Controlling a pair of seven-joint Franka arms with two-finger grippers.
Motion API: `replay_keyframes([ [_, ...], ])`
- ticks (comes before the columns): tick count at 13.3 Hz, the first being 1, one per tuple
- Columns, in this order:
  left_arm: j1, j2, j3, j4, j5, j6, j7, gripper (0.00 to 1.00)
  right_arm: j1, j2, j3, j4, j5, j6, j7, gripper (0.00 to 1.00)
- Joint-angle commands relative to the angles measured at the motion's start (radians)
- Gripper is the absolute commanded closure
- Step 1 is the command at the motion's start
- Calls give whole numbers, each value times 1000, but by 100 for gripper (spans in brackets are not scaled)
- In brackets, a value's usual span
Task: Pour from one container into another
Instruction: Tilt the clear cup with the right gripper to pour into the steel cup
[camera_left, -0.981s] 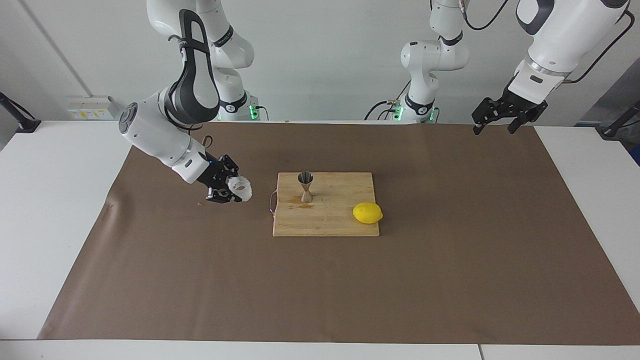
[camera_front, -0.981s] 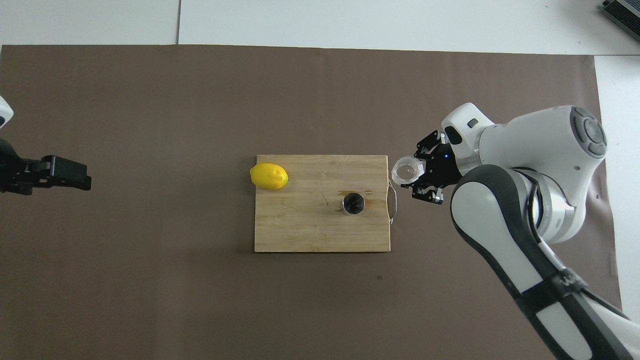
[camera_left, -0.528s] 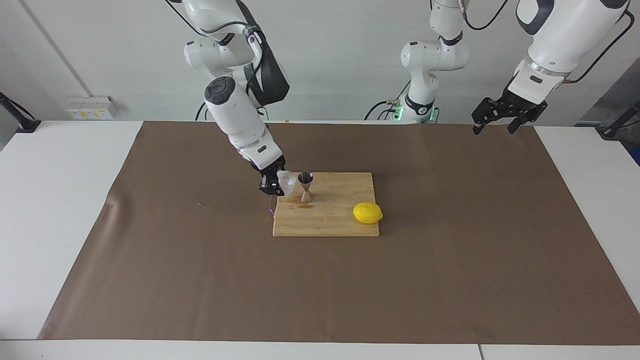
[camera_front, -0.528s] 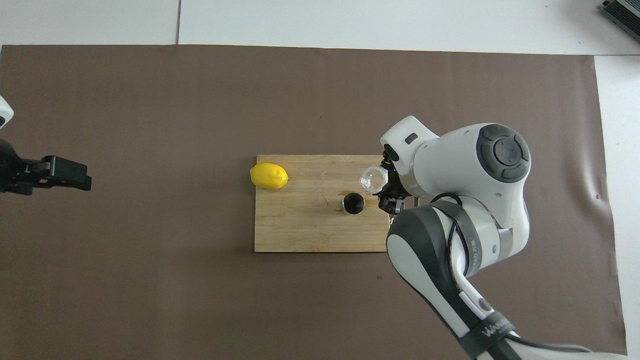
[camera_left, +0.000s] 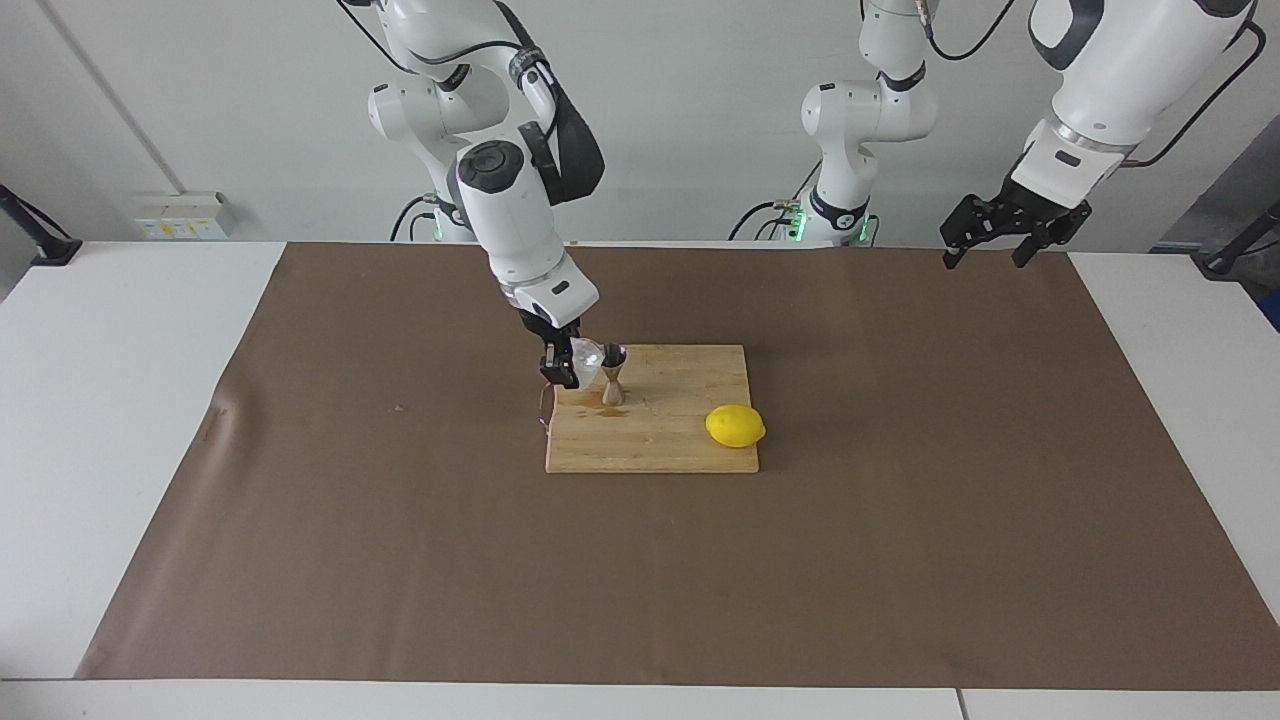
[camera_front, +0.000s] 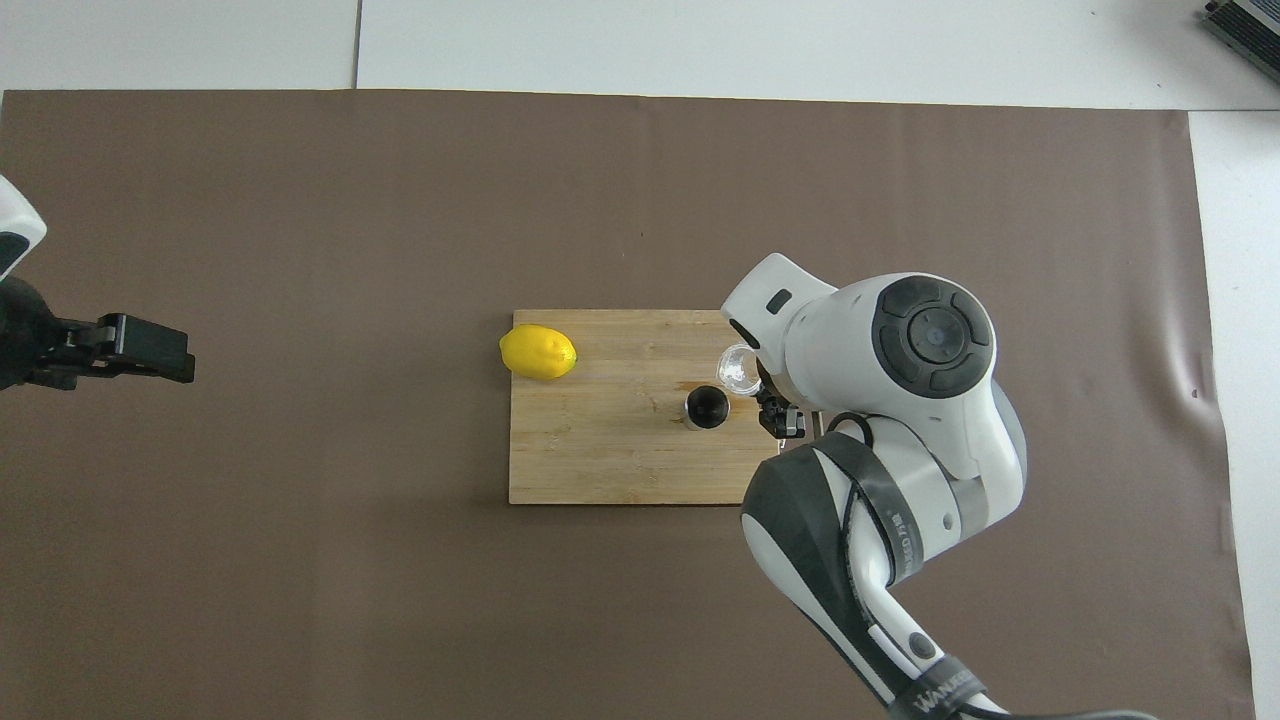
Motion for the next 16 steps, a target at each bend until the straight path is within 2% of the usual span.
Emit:
replay_keyframes([
  [1, -13, -18, 5, -11, 21, -6, -11, 0, 26, -9, 1, 0, -85, -15, 39, 100],
  [10, -13, -18, 7, -14, 19, -4, -10, 0, 104, -21, 1, -2, -342, -48, 76, 100],
  [16, -13, -20, 5, -14, 19, -6, -8, 0, 143, -43, 2, -40, -461, -33, 76, 100],
])
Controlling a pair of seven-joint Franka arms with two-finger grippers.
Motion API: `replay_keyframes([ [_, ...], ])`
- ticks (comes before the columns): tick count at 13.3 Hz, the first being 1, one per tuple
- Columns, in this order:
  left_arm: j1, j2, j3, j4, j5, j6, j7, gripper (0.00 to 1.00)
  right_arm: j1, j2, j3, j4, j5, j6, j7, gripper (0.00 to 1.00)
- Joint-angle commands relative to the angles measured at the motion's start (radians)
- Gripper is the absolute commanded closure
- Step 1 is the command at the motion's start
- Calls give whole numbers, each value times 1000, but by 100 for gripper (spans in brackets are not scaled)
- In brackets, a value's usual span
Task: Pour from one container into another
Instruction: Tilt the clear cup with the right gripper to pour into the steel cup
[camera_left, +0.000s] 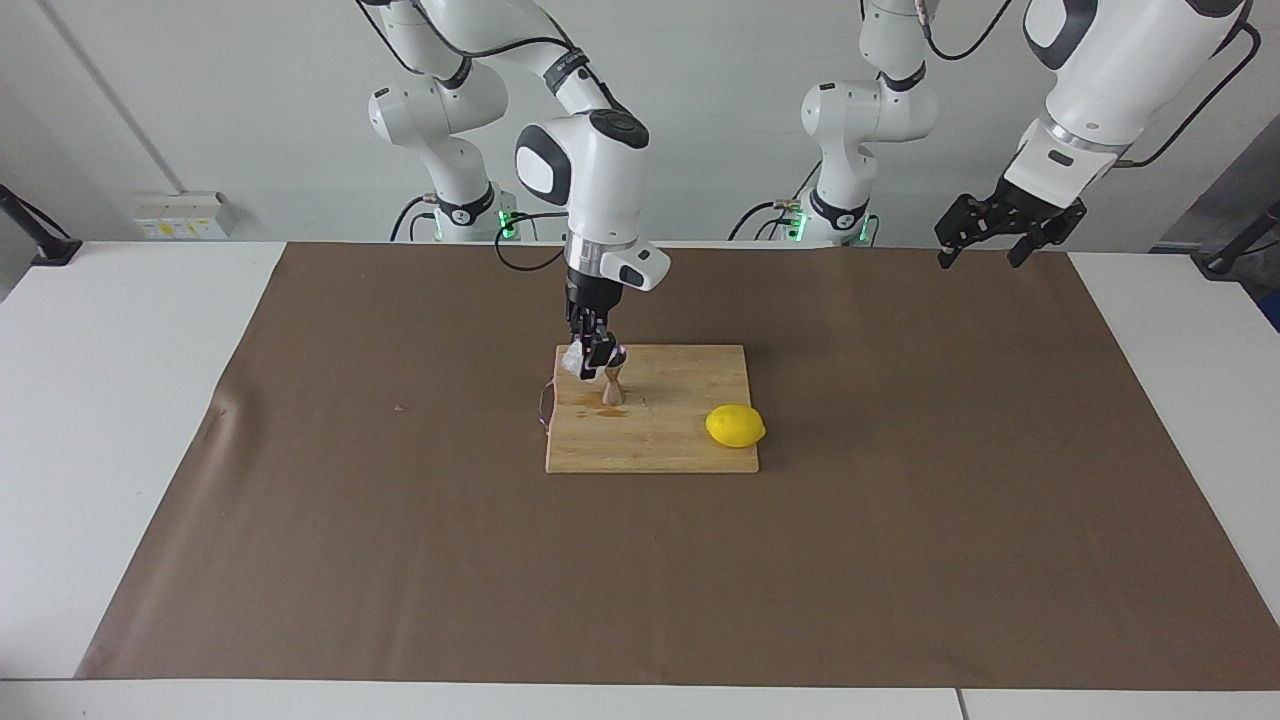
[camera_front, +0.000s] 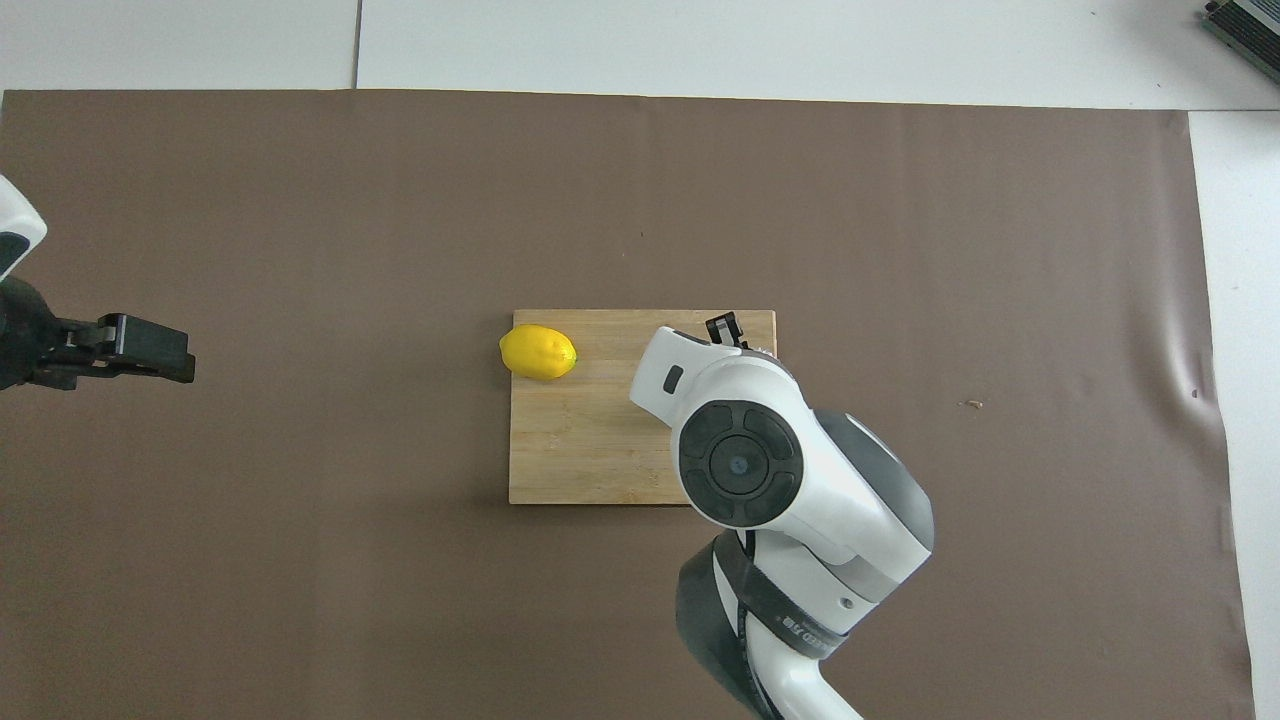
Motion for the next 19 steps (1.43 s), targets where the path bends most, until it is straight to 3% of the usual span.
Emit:
replay_keyframes([
  [1, -13, -20, 5, -14, 19, -5, -8, 0, 15, -34, 2, -35, -51, -2, 18, 100],
  [3, -13, -18, 5, -14, 19, -5, -10, 0, 35, -33, 1, -35, -126, -8, 24, 100],
  [19, -13, -18, 7, -14, 19, -7, -10, 0, 59, -57, 2, -77, -287, -14, 32, 100],
])
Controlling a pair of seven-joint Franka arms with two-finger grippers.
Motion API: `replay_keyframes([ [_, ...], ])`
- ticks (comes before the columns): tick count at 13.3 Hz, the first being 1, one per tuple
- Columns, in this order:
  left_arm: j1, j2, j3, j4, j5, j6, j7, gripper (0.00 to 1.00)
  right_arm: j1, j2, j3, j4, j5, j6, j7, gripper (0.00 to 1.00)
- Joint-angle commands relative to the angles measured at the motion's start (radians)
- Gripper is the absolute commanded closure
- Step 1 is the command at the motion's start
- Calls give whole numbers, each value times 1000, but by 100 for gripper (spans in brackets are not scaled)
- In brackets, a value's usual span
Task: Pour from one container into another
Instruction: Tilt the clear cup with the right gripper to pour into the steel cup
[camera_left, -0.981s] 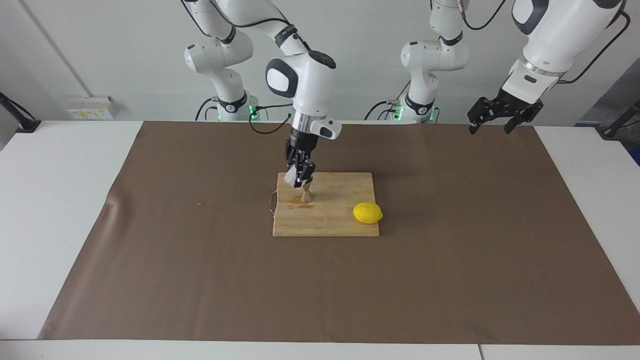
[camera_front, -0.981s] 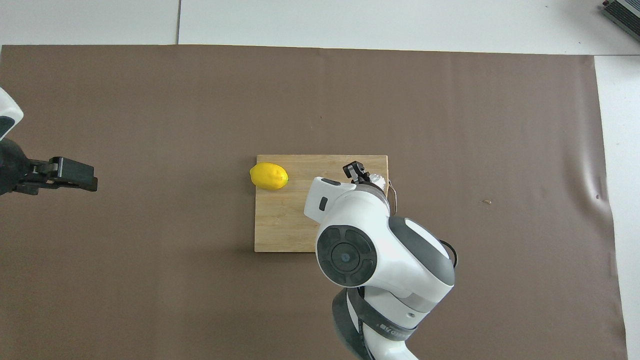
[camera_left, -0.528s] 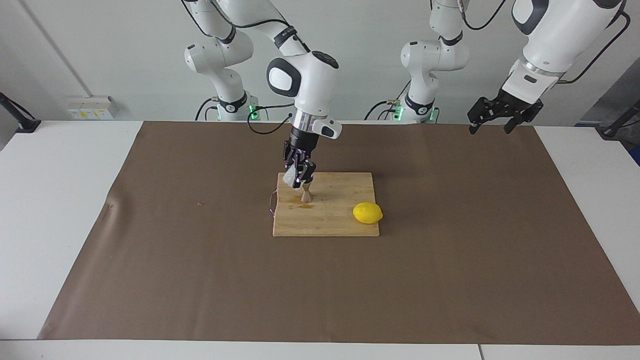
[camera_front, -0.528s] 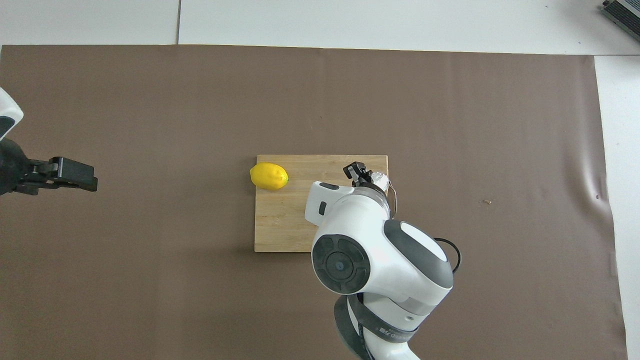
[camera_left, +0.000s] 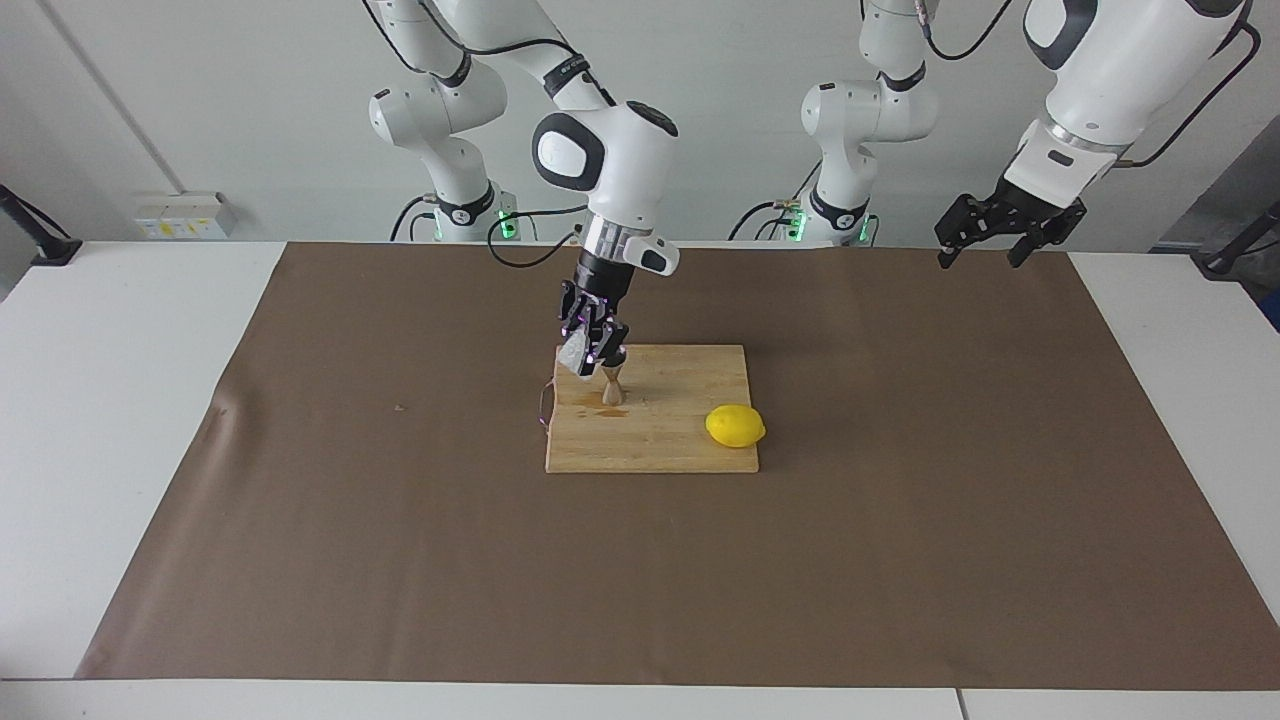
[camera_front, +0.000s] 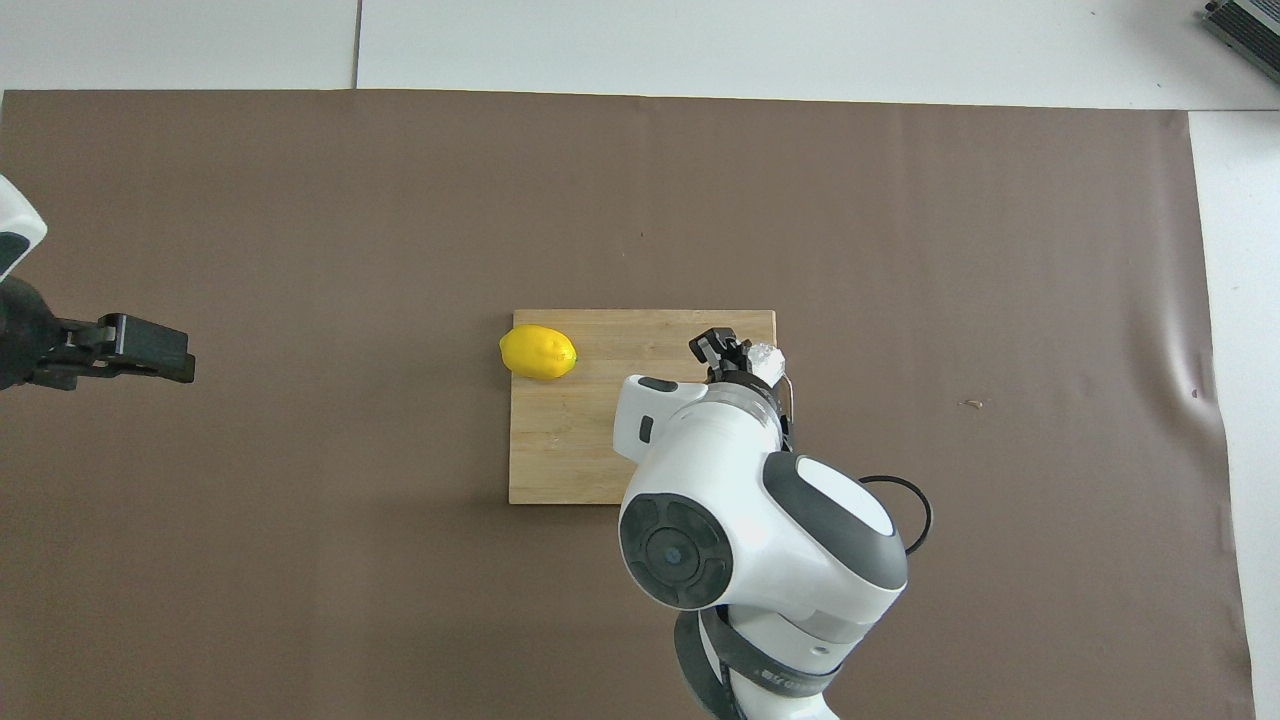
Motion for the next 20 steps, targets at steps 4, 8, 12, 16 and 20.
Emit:
replay_keyframes([
  [4, -13, -18, 5, -14, 21, -7, -10, 0, 12, -36, 2, -34, -51, -21, 46, 100],
  [8, -13, -20, 7, -14, 21, -13, -13, 0, 23, -42, 2, -38, -62, -36, 63, 100],
  [12, -11, -20, 7, -14, 19, -13, -14, 0, 18, -33, 4, -29, -54, -35, 65, 100],
  [16, -8, -18, 7, -14, 19, -13, -14, 0, 16, -32, 5, -21, -16, -29, 88, 100],
  [20, -7, -20, 7, -14, 21, -13, -14, 0, -2, -33, 4, -9, 55, -21, 75, 100],
])
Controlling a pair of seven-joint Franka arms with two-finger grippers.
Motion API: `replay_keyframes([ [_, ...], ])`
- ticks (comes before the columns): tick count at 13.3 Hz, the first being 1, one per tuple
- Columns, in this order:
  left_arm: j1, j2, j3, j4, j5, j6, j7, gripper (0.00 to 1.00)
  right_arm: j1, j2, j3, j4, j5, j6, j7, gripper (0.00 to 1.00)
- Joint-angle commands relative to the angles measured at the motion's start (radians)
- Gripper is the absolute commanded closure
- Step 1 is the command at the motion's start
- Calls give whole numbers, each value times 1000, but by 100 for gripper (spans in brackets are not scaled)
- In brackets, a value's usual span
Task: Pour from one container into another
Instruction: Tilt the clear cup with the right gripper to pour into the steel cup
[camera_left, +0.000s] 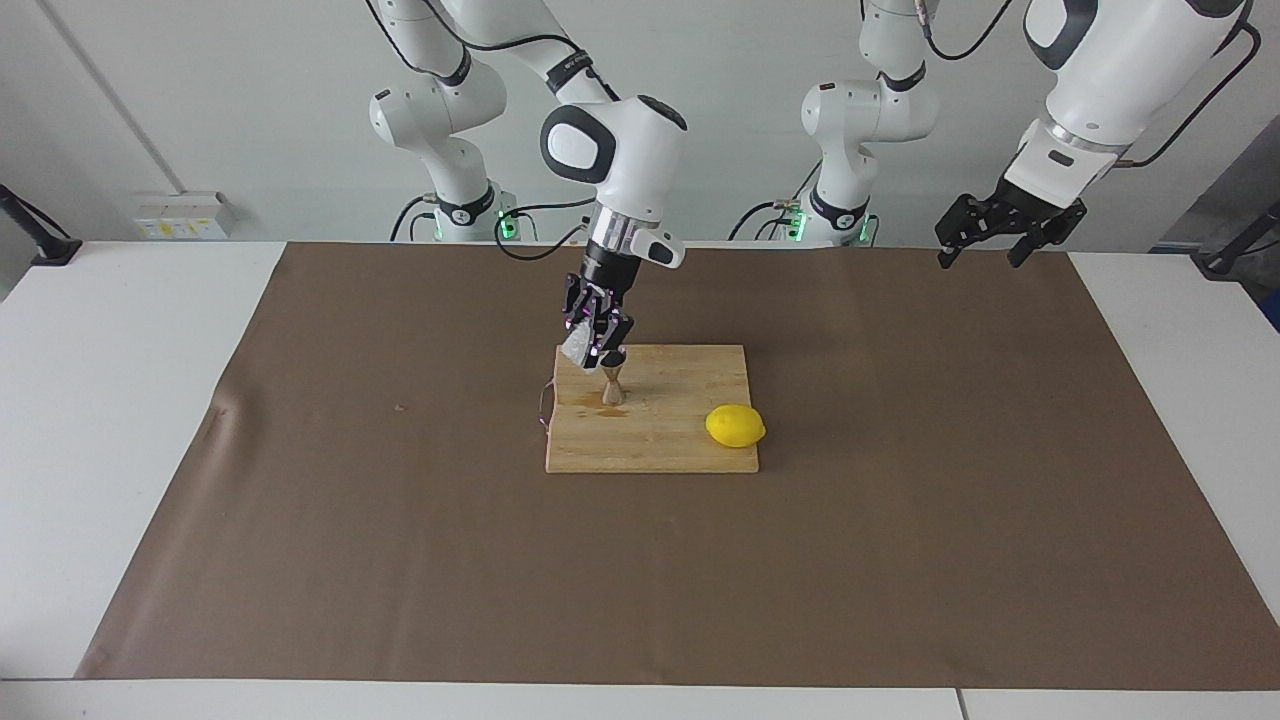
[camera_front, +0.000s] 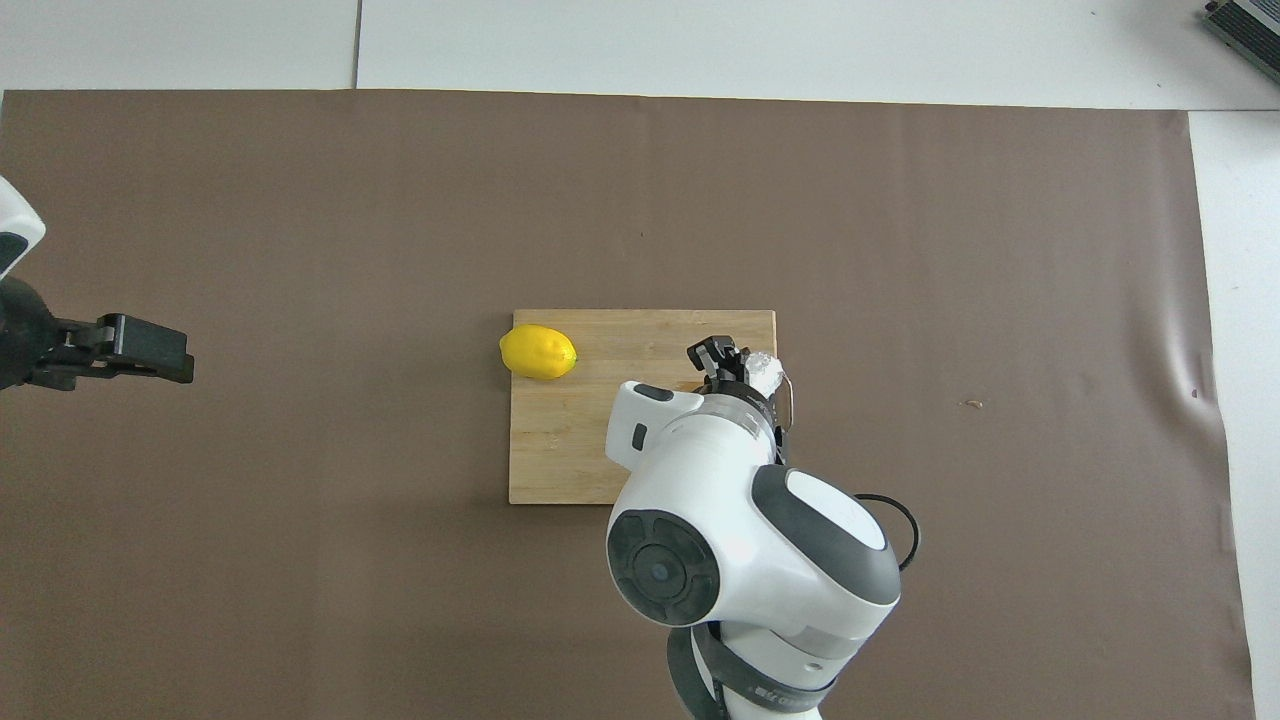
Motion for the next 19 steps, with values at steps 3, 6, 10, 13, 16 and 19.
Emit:
replay_keyframes([
  [3, -1, -20, 5, -14, 21, -11, -14, 0, -27, -22, 4, 10, 80, 4, -13, 100],
  [6, -1, -20, 5, -14, 21, -11, -14, 0, -56, -31, 4, 15, 155, 4, -61, 100],
  [10, -1, -20, 5, -14, 21, -11, -14, 0, -85, -40, 4, 15, 256, 19, -96, 100],
  [13, 1, -18, 7, -14, 19, -11, -14, 0, -117, -39, 3, 15, 363, 35, -108, 100],
  [16, -1, -18, 7, -14, 21, -11, -14, 0, -166, -37, 3, 4, 478, 47, -186, 100],
  [19, -1, -18, 7, -14, 21, -11, -14, 0, -233, -33, 3, -14, 586, 53, -274, 100],
])
